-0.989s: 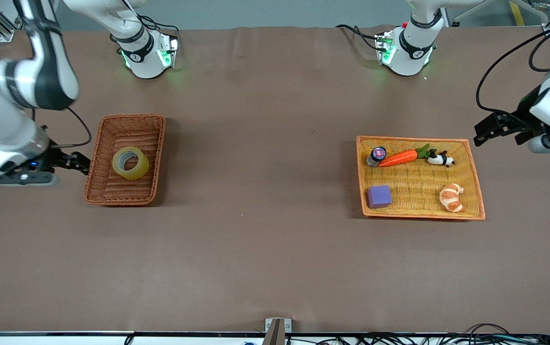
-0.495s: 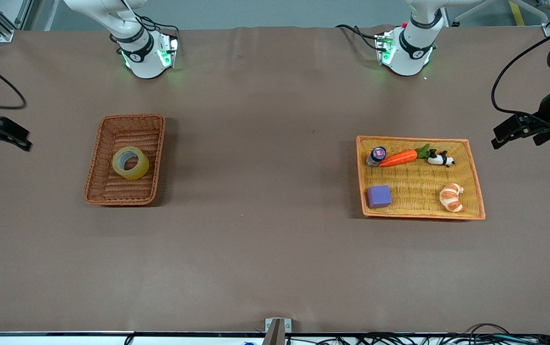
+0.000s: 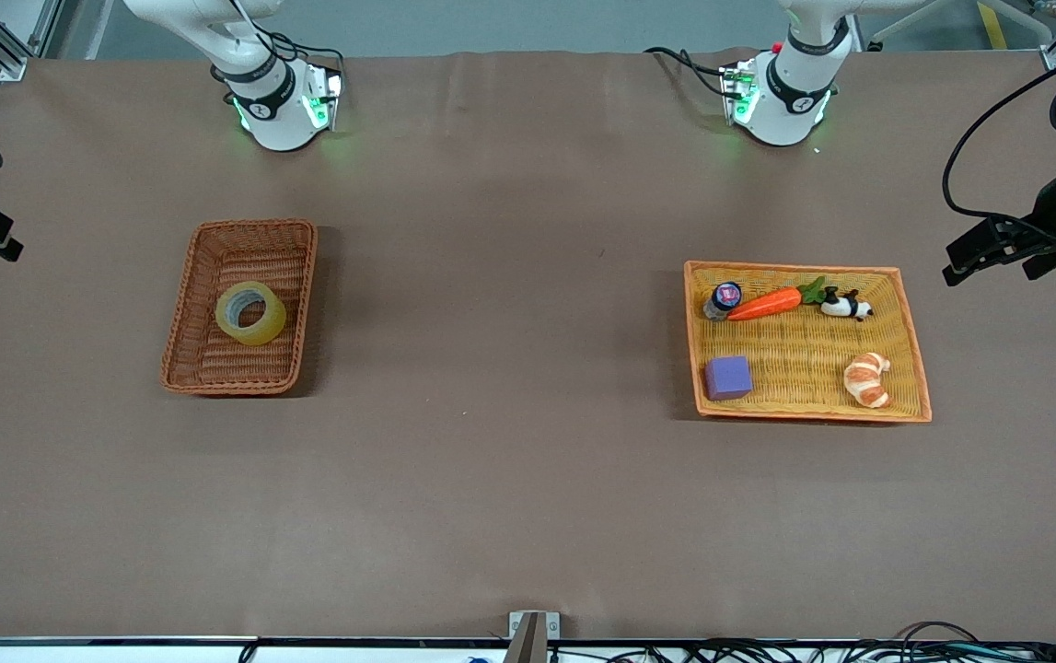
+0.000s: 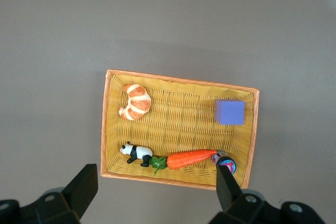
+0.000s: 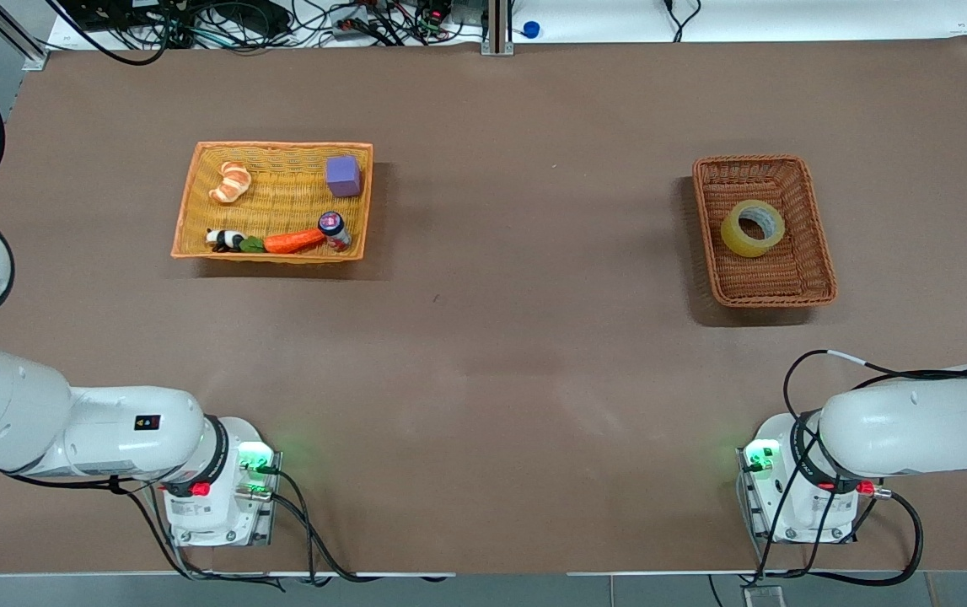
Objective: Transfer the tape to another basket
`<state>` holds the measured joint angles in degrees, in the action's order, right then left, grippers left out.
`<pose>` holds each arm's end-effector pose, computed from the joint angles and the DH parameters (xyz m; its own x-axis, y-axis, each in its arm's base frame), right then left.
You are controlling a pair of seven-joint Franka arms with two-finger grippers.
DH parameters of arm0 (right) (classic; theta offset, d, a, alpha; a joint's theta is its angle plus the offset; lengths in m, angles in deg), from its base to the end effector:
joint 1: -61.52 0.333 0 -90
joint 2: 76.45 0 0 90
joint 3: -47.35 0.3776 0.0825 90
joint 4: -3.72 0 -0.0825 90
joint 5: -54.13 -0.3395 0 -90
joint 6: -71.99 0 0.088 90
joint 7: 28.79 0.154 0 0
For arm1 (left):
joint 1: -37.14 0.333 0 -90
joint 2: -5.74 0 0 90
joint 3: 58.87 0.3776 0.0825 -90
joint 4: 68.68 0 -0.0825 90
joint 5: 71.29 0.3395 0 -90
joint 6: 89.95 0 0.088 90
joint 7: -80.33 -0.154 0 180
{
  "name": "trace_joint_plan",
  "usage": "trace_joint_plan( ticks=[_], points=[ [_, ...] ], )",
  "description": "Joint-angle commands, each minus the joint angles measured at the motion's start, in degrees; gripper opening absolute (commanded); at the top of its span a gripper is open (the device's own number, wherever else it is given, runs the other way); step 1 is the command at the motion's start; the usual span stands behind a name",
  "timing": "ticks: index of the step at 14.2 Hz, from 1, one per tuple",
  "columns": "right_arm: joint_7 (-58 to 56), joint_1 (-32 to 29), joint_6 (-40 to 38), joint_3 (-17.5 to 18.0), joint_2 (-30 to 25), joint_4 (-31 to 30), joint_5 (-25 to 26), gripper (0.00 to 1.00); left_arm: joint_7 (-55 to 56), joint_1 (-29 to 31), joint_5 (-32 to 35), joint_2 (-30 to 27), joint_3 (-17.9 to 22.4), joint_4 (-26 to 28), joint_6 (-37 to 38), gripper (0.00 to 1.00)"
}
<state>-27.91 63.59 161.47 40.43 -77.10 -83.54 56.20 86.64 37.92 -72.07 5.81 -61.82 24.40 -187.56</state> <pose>0.5055 -0.0490 0.6646 0.9937 -0.1001 0.0505 -0.1019 -0.9942 0.0339 0.5257 -0.0218 0.6275 0.9944 0.0741 0.0758 0.0726 -0.9971 0.0221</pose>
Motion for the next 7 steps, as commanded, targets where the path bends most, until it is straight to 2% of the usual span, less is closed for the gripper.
trace_joint_plan(
  ticks=[1,7],
  points=[
    [0.3,-1.7,0.9,3.0,-2.8,-3.3,-1.0,1.00,-0.4,0.2,1.2,-0.2,-0.4,-0.3,0.1,0.99],
    [-0.1,-1.4,0.5,3.0,-2.6,-3.0,-0.5,1.00,-0.4,0.3,1.3,0.2,-0.4,-0.3,0.0,0.99]
  ],
)
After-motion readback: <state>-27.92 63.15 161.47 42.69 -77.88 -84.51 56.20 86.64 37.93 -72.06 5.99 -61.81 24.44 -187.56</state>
